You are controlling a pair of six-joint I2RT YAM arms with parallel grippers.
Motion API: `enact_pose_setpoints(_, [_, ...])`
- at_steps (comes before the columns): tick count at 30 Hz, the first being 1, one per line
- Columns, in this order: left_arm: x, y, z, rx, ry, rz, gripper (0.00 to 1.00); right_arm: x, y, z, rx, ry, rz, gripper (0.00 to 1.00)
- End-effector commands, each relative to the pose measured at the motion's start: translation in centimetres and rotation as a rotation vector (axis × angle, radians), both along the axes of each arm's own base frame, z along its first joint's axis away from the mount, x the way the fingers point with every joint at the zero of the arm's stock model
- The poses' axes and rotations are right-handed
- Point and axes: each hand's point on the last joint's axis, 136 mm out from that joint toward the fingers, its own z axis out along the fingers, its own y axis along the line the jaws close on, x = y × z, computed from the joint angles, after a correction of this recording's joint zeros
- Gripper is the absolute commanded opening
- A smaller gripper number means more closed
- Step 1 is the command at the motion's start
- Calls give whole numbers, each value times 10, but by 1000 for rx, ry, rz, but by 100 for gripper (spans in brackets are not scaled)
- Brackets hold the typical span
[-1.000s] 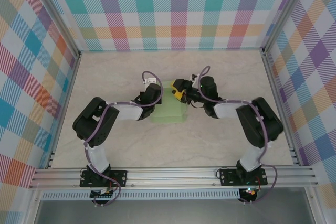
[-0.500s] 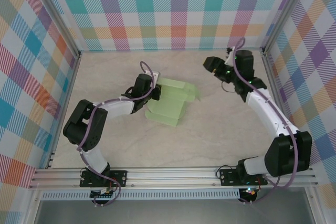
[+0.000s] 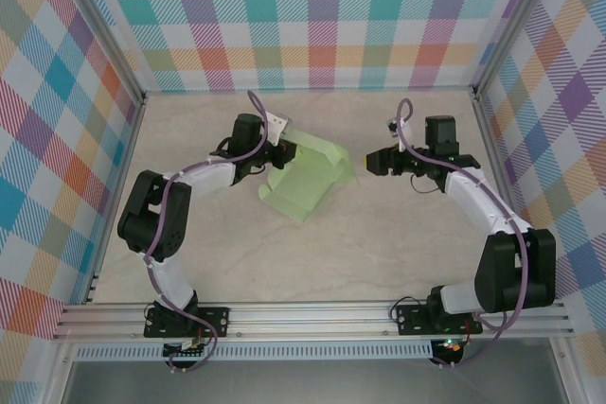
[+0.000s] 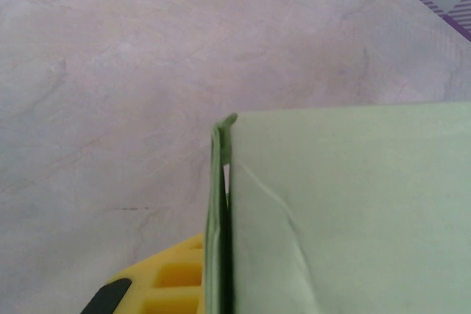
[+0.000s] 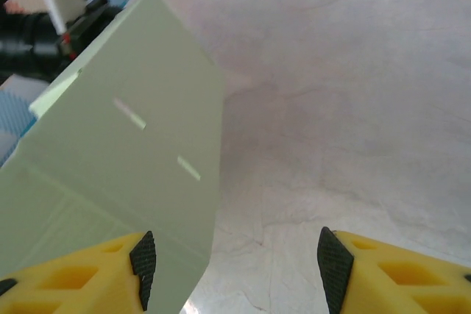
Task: Fold the paper box
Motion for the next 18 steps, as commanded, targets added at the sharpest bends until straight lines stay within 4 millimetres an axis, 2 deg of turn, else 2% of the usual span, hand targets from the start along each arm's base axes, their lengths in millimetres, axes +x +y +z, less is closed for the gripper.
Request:
enact_pose_setpoints(1, [-3, -11, 17, -46, -13, -88, 0, -19, 24, 26, 41, -199, 216, 63])
enact_pose_setpoints(8, [-8, -15, 18, -77, 14, -111, 0, -31, 50, 20, -32, -260, 324, 64])
enact_pose_setpoints(18, [-10, -12, 20, -90, 50, -108, 0, -45, 65, 8, -29, -239, 362, 64])
